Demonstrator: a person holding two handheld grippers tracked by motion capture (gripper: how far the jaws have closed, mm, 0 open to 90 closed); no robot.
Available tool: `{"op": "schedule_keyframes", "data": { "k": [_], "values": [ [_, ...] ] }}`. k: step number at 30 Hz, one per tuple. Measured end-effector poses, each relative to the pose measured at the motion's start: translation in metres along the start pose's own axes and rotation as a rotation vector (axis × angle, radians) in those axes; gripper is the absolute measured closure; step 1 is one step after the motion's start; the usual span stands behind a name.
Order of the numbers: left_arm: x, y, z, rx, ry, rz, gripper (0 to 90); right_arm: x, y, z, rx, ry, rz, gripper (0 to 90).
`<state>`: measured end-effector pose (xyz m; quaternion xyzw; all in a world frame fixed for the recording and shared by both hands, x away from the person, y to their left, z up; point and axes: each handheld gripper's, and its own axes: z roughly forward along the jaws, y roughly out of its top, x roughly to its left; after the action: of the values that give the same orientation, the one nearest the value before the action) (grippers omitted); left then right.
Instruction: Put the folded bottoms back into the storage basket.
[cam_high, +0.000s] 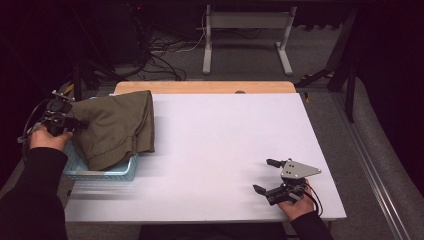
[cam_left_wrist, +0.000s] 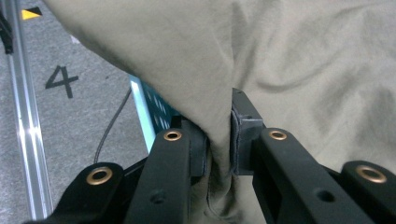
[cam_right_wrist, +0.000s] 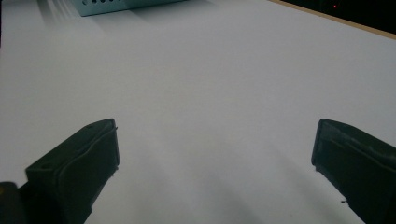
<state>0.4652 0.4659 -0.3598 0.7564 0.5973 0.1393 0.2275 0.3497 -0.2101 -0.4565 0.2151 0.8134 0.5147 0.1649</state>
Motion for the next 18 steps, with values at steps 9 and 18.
{"op": "schedule_keyframes", "data": {
  "k": [9,18],
  "values": [
    [0.000,0.011,0.011,0.030,0.044,0.002,79.1,0.000,0.000,0.000,0.000,0.000,0.000,1.3],
    [-0.001,0.011,0.016,0.050,0.055,0.007,79.2,0.000,0.000,-0.001,-0.002,0.000,0.001,1.3]
  ]
}}
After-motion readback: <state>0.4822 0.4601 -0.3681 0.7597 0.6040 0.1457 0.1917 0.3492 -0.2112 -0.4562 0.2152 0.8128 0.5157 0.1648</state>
